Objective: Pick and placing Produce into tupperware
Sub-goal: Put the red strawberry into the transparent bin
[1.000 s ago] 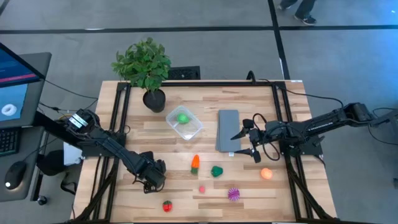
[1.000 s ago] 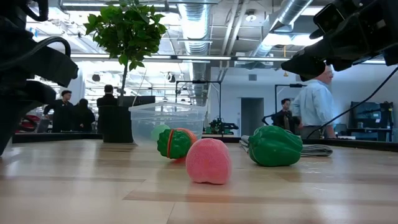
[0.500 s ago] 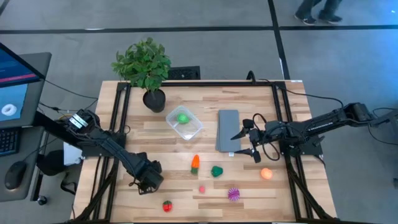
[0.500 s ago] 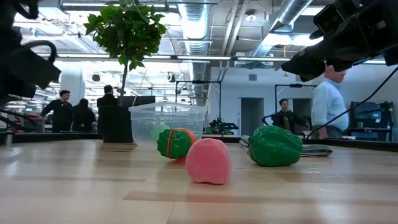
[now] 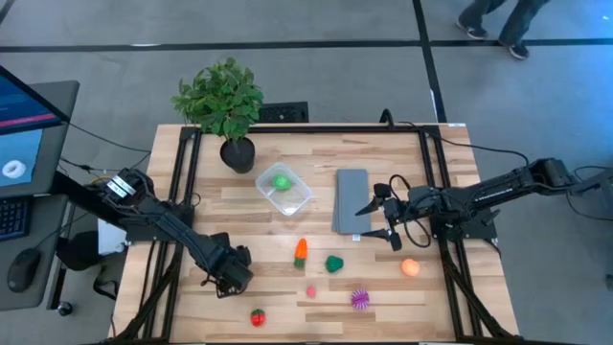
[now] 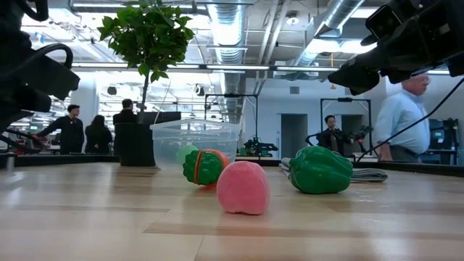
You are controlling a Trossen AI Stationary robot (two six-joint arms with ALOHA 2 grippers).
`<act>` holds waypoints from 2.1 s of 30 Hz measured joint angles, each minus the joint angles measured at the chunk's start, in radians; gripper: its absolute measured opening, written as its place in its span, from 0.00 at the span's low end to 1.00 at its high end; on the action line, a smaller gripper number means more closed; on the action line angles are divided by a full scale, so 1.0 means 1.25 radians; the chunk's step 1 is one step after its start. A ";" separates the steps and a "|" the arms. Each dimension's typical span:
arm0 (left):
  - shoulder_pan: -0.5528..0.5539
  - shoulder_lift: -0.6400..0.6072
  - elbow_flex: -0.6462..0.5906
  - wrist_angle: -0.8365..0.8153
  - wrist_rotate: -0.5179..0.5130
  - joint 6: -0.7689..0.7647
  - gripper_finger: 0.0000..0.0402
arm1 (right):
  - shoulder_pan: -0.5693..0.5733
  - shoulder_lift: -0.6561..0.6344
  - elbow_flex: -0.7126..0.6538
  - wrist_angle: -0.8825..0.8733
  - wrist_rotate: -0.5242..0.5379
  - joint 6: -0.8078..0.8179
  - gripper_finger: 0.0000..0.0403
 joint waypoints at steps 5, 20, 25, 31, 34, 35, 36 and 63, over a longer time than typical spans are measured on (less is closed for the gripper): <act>0.000 0.000 0.001 0.004 -0.004 0.000 0.66 | 0.000 0.000 0.000 0.000 0.000 0.000 0.79; 0.000 -0.001 0.001 0.013 -0.012 0.002 0.58 | 0.000 0.000 0.000 0.000 0.000 0.000 0.79; 0.000 -0.001 0.001 0.013 -0.013 0.002 0.47 | 0.000 0.000 0.000 0.000 0.000 0.000 0.79; 0.000 -0.001 0.001 0.012 -0.013 0.004 0.39 | 0.000 0.000 0.000 0.000 0.000 0.000 0.79; 0.000 -0.001 0.001 0.012 -0.014 0.005 0.36 | 0.000 0.000 0.000 0.000 0.000 0.000 0.79; 0.000 -0.001 0.002 0.012 -0.017 0.005 0.36 | 0.000 0.000 0.000 0.000 0.000 0.000 0.79; 0.000 -0.001 0.002 0.012 -0.018 0.005 0.35 | 0.000 0.000 0.000 0.000 0.000 0.000 0.79; 0.021 -0.002 0.187 -0.184 -0.301 0.098 0.35 | 0.000 0.000 0.000 0.000 0.000 0.000 0.79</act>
